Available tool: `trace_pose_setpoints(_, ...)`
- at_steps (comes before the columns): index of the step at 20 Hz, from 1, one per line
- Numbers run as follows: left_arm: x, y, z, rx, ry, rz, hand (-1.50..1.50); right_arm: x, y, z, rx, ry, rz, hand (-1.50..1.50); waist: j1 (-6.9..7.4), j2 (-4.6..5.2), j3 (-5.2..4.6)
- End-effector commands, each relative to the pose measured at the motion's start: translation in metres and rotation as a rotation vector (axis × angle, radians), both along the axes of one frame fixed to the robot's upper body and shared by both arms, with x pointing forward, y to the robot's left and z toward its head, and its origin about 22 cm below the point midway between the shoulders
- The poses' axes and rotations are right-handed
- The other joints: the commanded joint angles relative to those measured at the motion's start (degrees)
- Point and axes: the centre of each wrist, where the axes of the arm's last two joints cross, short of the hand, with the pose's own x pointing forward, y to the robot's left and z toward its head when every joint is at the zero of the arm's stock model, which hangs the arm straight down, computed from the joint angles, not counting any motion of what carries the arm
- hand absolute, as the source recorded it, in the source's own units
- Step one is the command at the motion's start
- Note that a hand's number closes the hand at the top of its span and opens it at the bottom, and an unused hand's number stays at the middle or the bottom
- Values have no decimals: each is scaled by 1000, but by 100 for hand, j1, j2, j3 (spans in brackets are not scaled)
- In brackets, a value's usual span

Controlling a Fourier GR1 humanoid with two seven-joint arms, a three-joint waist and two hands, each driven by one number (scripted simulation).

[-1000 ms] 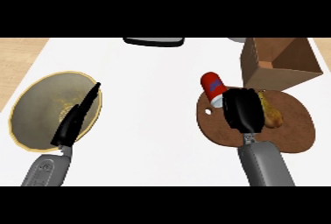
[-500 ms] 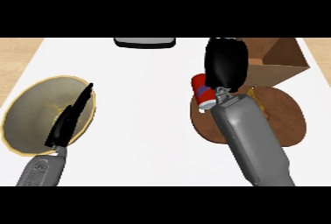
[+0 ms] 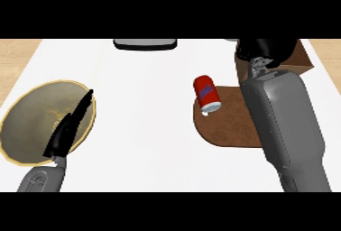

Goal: Pick the pear from the cutting board and place it in the cardboard box

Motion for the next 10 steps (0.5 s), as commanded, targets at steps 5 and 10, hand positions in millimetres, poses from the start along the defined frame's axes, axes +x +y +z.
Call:
trace_pose_setpoints(5, -8, -8, 0, -13, 11, 5, 0, 21, -91, -3, 6, 64, -97, 150, -4, 5, 4)
trace_pose_setpoints(10, 6, 11, 0, 5, -4, -1, 0, 48, -113, -17, 34, 164, -127, 150, 28, 36, 0)
